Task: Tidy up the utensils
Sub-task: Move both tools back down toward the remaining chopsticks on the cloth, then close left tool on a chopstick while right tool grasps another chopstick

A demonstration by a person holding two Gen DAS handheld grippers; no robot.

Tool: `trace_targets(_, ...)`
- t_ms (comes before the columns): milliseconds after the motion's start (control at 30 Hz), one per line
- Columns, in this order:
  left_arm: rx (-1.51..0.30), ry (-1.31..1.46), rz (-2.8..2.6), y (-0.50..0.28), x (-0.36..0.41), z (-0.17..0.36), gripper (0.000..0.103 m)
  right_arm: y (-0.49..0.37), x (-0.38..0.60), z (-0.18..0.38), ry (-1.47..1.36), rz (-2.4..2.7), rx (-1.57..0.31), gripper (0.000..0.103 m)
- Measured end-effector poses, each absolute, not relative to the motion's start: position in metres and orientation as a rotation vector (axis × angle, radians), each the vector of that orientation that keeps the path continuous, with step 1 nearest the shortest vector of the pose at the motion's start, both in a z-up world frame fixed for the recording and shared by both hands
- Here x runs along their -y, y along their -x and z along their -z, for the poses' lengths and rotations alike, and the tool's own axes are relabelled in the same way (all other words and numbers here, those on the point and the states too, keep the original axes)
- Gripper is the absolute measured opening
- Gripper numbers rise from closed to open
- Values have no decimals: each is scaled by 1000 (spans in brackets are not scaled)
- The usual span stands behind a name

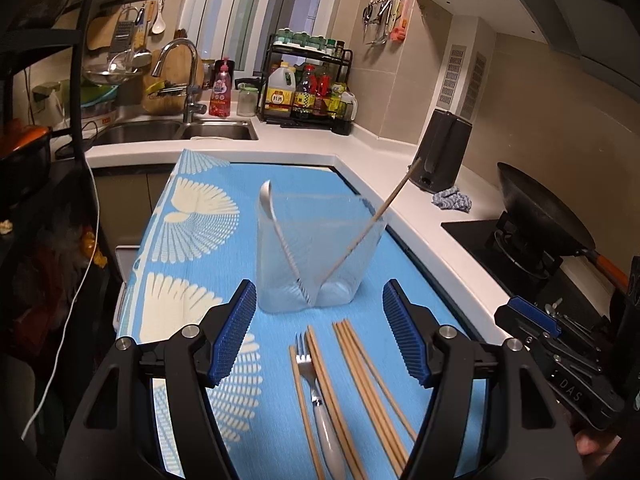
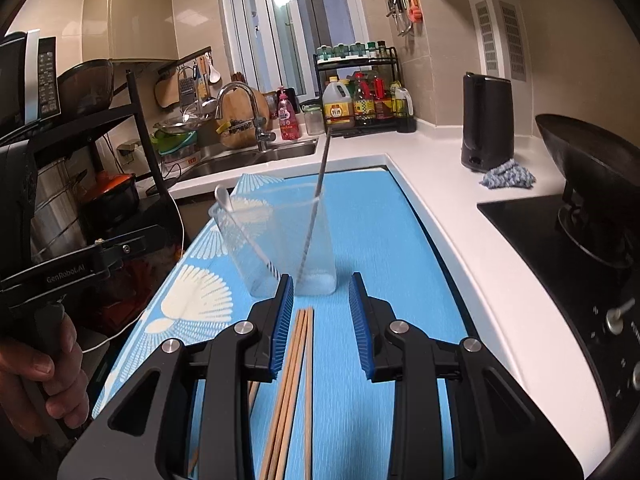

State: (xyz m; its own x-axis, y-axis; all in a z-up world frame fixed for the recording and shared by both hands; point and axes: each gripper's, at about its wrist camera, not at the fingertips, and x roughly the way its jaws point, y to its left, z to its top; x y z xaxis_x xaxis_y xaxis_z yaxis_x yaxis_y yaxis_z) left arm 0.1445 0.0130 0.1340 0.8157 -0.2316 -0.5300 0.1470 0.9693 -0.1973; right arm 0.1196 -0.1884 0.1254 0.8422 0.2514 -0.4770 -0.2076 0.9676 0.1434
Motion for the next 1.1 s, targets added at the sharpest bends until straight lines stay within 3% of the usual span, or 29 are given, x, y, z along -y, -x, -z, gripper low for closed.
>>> trace_targets(533,-604,135,186,-97,4,-78,65,-83,188,-53,-62,-228,-591,30)
trace_targets(600,-608,134,194,-90,5,-67,59,-80,188,-44,-67,-232,-606,30)
trace_targets(767,-625,136,192,-70,5,-33,32,-73,190,-20,-63,-235,-647,29)
trace_targets(867,-608,139,172,-53,7,-16,27,-67,188,-5,-56,-255,-674,23)
trace_targets(1100,-592,116,155,-21,16,7,27,-61,178,13,-27,-287,-704,23)
